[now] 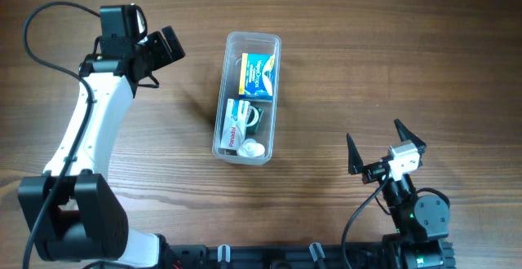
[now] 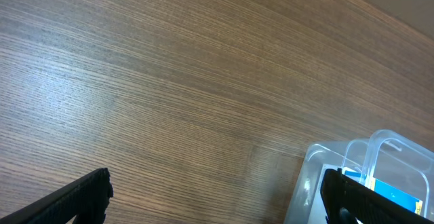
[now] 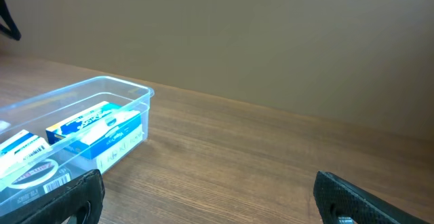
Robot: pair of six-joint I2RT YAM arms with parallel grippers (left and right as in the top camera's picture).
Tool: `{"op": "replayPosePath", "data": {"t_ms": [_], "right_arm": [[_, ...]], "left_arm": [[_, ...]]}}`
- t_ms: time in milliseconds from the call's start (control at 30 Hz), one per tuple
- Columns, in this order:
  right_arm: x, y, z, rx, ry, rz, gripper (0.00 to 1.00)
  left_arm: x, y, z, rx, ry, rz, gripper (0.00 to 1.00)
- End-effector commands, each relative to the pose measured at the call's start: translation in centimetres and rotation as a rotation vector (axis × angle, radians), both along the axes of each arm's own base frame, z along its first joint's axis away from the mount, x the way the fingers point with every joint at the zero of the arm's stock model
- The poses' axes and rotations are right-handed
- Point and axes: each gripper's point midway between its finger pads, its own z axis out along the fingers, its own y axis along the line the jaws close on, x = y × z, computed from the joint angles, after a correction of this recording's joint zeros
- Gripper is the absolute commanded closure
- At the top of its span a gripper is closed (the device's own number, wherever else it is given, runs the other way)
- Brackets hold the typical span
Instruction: Pack container
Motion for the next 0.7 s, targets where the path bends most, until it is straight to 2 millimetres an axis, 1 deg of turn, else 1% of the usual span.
{"op": "replayPosePath", "data": {"t_ms": [0, 300, 367, 400, 433, 567, 633, 667], "right_arm": [[-0.2, 0.4, 0.2, -0.011, -0.013, 0.022, 0.00], [-0.2, 0.4, 0.2, -0.011, -0.013, 0.022, 0.00], [-0.2, 0.4, 0.2, -0.011, -0.013, 0.022, 0.00], [-0.2, 0.4, 0.2, -0.011, -0.013, 0.022, 0.00], [-0.2, 0.4, 0.2, -0.011, -0.013, 0.022, 0.00], [-0.2, 0.4, 0.2, -0.011, -0.013, 0.022, 0.00], [-0.2, 0.4, 0.2, -0.011, -0.013, 0.022, 0.00], [-0.2, 0.4, 0.2, -0.011, -0.013, 0.022, 0.00]], "left_arm": [[0.3, 0.1, 1.6, -0.005, -0.040, -0.002, 0.00], [0.1, 0.1, 1.4, -0.005, -0.033, -0.002, 0.00], [-0.3, 0.0, 2.0, -0.005, -0.037, -0.002, 0.00], [-0.6, 0.0, 2.9, -0.005, -0.051, -0.003, 0.00], [-0.9, 0.0, 3.9, -0.004, -0.073, -0.004, 0.00], [-3.6, -0.1, 12.1, -0.001, -0.267, -0.006, 0.00], [-6.3, -0.2, 17.8, 0.002, -0.416, -0.006, 0.00], [-8.3, -0.2, 20.9, 0.004, -0.503, -0.006, 0.00]]}}
